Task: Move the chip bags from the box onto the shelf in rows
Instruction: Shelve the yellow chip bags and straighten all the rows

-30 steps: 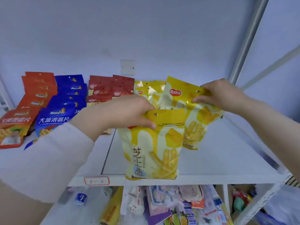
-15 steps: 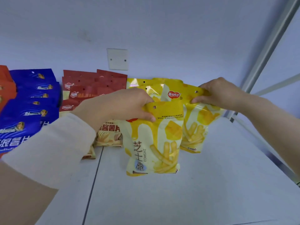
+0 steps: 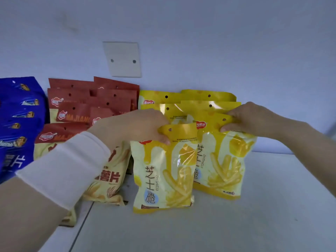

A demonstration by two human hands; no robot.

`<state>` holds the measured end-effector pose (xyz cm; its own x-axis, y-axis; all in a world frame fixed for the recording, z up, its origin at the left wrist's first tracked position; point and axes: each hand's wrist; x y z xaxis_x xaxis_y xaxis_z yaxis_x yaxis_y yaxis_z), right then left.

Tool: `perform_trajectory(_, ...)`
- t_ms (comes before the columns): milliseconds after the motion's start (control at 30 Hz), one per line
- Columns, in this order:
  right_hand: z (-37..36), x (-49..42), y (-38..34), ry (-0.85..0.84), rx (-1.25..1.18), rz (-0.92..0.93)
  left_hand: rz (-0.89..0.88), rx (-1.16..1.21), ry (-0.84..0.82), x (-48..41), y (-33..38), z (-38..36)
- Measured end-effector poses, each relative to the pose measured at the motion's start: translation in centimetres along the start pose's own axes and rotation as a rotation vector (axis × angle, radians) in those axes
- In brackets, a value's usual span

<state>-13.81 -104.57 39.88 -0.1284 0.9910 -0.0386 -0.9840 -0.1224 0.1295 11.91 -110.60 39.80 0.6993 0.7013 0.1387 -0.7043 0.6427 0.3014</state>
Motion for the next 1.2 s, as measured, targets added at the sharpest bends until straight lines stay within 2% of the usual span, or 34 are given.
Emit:
perform_trajectory(100, -1.9, -2.1, 0.5, 0.023, 0.111, 0.000, 0.034, -0.007, 0.042, -2.3, -1.9, -0.6)
perform_trajectory(200, -3.1, -3.4, 0.9, 0.036, 0.164, 0.006, 0.090, 0.025, 0.008, -3.3, -2.9, -0.5)
perform_trajectory(500, -4.1, -3.4, 1.5, 0.176, 0.129, -0.068, 0.040, -0.018, 0.151, -4.3, -3.4, -1.0)
perform_trajectory(800, -5.1, -2.4, 1.3, 0.362, 0.023, -0.030, 0.035, -0.018, 0.125, -3.3, -3.4, -1.4)
perform_trajectory(933, -5.3, -1.6, 1.1, 0.414, 0.049, -0.020, 0.008, -0.023, 0.202, -2.7, -3.3, -1.5)
perform_trajectory(1200, -3.4, 3.7, -2.0, 0.471, 0.106, -0.197, -0.117, -0.166, 0.386, 0.4, -2.6, -0.9)
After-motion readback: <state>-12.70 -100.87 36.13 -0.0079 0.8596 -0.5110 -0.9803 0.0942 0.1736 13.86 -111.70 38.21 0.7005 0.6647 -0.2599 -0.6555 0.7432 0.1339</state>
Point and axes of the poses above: each hand's wrist, its own x-axis away from the middle knuckle, its own z-axis out of the back of the hand, y = z × x, and after that the axes turned 12 degrees about x, right-handed
